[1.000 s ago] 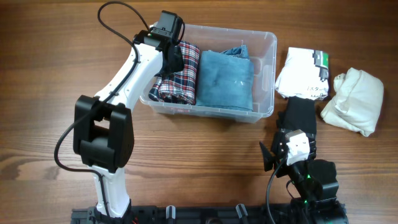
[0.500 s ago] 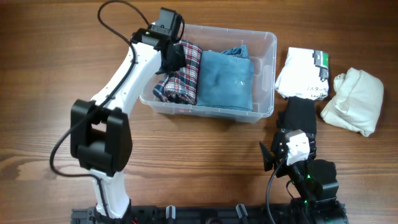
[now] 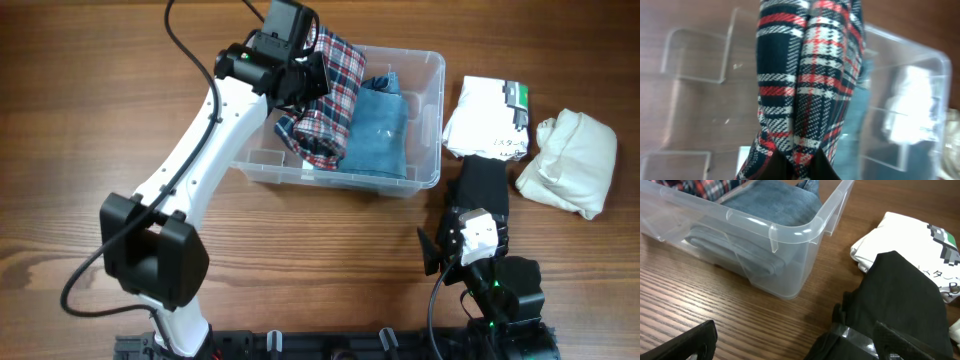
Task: Pack container
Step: 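Press and tuck the plaid shirt down with the left gripper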
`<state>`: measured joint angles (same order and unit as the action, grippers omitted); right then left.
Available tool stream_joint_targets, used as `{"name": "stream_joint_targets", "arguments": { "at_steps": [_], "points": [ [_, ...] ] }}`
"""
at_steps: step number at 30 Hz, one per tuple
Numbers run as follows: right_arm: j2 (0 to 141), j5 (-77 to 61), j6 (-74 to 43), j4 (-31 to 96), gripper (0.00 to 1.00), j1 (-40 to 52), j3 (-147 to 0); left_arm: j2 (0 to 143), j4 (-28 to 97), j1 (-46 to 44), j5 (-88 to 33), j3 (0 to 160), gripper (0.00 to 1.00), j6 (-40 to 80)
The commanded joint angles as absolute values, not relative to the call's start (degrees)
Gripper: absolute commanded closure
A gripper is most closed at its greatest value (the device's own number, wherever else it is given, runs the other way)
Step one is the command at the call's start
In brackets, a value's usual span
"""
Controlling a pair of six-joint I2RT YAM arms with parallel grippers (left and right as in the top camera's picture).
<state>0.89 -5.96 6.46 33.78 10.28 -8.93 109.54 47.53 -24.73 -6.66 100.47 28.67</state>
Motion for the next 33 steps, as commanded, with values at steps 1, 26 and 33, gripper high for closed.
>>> {"name": "stream_joint_targets", "arguments": {
  "at_steps": [1,26,33],
  "points": [
    [0.43,-6.46,5.87,33.67,0.0,10.0,-9.02,113.16,48.97,-23.97,-0.91,101.84,0.96,29.39],
    [0.43,-6.48,5.87,33.67,0.0,10.0,-9.02,113.8,53.8,-19.07,7.01,99.15,0.96,22.46],
    [0.43,-6.48,5.87,33.67,0.0,10.0,-9.02,127.61,53.6,-19.62,8.75,98.35,0.96,25.3]
  ]
}}
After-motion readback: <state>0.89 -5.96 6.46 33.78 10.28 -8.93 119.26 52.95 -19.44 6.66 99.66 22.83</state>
